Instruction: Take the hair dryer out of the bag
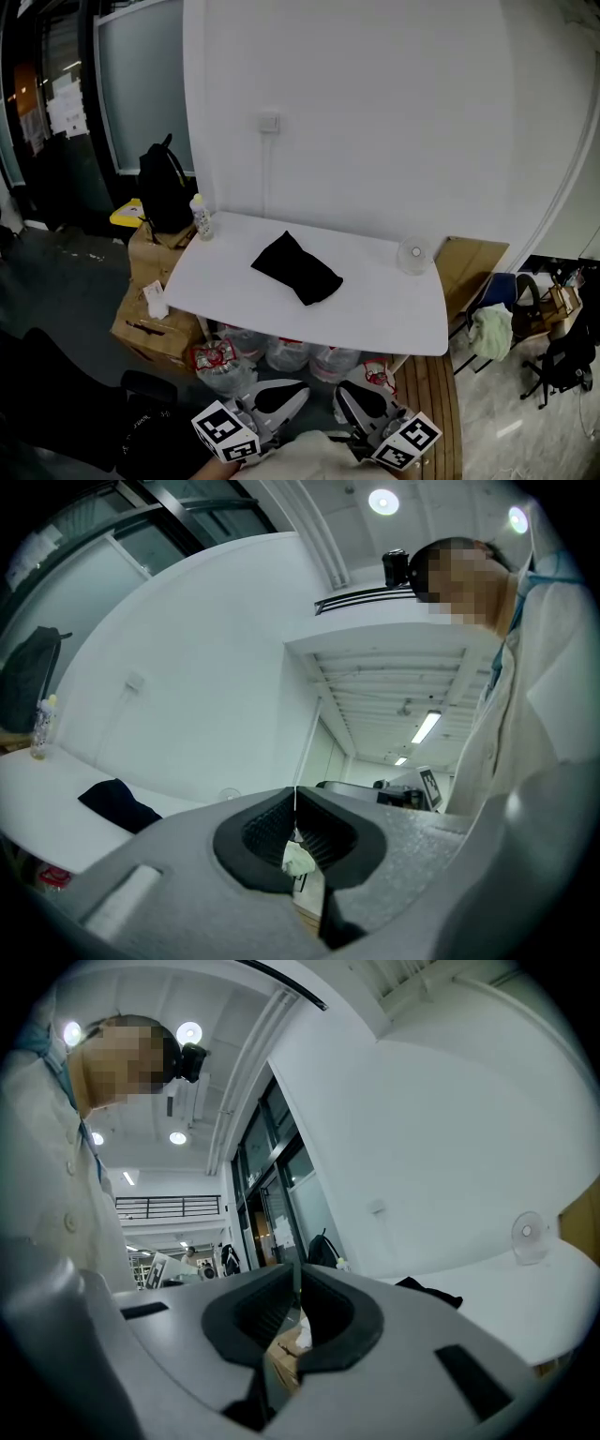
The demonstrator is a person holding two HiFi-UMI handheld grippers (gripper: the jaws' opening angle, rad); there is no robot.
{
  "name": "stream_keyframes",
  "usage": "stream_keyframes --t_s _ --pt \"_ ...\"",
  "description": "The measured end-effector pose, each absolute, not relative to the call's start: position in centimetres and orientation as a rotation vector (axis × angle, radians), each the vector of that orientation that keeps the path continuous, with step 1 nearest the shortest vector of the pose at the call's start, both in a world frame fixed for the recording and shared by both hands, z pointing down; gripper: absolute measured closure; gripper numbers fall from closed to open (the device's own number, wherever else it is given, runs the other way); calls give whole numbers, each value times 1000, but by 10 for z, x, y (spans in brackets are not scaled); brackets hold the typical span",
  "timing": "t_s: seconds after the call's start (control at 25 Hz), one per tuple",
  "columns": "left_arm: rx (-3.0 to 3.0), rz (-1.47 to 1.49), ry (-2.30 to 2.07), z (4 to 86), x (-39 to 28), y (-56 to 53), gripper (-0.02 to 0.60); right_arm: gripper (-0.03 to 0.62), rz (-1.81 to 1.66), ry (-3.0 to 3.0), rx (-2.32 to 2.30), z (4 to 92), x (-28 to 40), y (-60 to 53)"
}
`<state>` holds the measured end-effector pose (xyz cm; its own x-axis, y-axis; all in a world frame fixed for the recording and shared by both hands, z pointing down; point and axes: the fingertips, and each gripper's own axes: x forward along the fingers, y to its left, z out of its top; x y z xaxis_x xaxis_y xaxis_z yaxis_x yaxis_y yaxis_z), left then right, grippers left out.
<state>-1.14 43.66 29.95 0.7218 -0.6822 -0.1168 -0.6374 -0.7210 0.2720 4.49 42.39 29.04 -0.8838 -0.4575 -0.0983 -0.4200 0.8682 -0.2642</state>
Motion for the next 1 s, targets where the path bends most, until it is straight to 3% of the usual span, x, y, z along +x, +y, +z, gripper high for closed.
stream_keyframes --t_s 0.44,1.0 --pt "2642 -315 -1058 316 -18 398 569 572 -448 2901 -696 307 40 376" --pt "2603 -312 -1061 322 3 255 570 549 -550 2943 -644 318 48 224"
